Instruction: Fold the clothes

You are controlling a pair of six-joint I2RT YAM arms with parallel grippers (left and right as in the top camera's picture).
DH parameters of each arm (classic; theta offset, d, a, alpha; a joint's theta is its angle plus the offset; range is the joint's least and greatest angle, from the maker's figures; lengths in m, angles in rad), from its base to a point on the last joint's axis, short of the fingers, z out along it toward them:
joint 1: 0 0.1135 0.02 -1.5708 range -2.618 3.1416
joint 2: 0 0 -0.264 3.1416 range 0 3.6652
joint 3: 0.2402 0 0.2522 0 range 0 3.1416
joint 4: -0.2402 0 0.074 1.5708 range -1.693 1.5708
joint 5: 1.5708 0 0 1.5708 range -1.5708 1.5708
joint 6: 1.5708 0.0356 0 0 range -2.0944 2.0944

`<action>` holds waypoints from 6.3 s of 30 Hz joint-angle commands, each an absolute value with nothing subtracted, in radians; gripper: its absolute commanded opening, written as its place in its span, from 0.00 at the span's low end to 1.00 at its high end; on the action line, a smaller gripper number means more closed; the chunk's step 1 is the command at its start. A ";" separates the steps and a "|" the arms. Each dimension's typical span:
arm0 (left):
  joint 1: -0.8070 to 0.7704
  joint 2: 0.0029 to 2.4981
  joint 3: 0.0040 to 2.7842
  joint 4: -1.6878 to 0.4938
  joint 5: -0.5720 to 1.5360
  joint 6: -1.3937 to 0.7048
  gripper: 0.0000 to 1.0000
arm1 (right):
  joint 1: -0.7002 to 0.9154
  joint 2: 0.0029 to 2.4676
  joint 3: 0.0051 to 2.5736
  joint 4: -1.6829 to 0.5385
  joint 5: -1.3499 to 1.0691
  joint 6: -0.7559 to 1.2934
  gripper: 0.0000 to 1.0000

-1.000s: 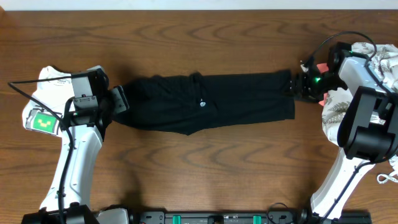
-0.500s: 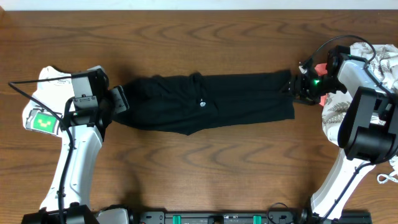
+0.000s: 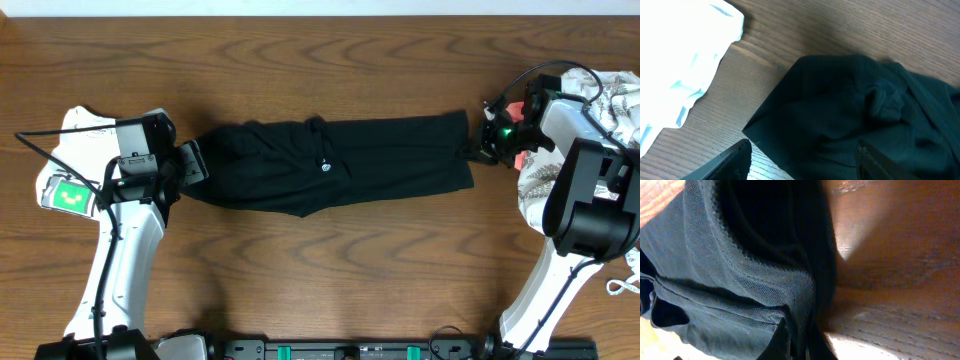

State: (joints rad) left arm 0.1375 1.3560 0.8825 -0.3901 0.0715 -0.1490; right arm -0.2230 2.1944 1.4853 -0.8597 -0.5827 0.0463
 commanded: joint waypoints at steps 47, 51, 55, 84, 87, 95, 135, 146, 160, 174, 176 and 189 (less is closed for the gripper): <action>0.140 1.361 0.884 -0.408 0.070 -0.136 0.67 | 0.083 1.833 1.468 -0.923 -0.127 0.175 0.01; 0.140 1.361 0.884 -0.411 0.070 -0.136 0.67 | 0.183 1.833 1.468 -0.903 -0.097 0.218 0.01; 0.140 1.361 0.884 -0.413 0.070 -0.156 0.67 | 0.270 1.835 1.468 -0.870 -0.092 0.241 0.02; 0.140 1.361 0.884 -0.418 0.071 -0.156 0.67 | 0.322 1.939 1.468 -0.787 -0.112 0.259 0.24; 0.140 1.361 0.884 -0.418 0.071 -0.156 0.67 | 0.286 1.939 1.468 -0.800 -0.093 0.270 0.24; 0.140 1.372 0.884 -0.418 0.071 -0.155 0.67 | 0.242 1.940 1.468 -0.853 -0.094 0.265 0.24; 0.140 1.374 0.884 -0.418 0.071 -0.155 0.67 | 0.303 1.830 1.377 -0.796 -0.057 0.266 0.05; 0.140 1.374 0.884 -0.418 0.071 -0.155 0.67 | 0.293 1.926 1.377 -0.725 -0.014 0.265 0.01; 0.140 1.374 0.884 -0.418 0.071 -0.155 0.67 | 0.322 2.034 1.377 -0.535 -0.083 0.266 0.03; 0.140 1.374 0.884 -0.422 0.071 -0.155 0.67 | 0.323 2.122 1.377 -0.298 -0.121 0.341 0.11; 0.140 1.374 0.884 -0.422 0.071 -0.155 0.67 | 0.324 2.142 1.377 -0.303 -0.137 0.340 0.12; 0.140 1.374 0.884 -0.434 0.071 -0.155 0.67 | 0.339 2.152 1.382 -0.289 -0.237 0.332 0.37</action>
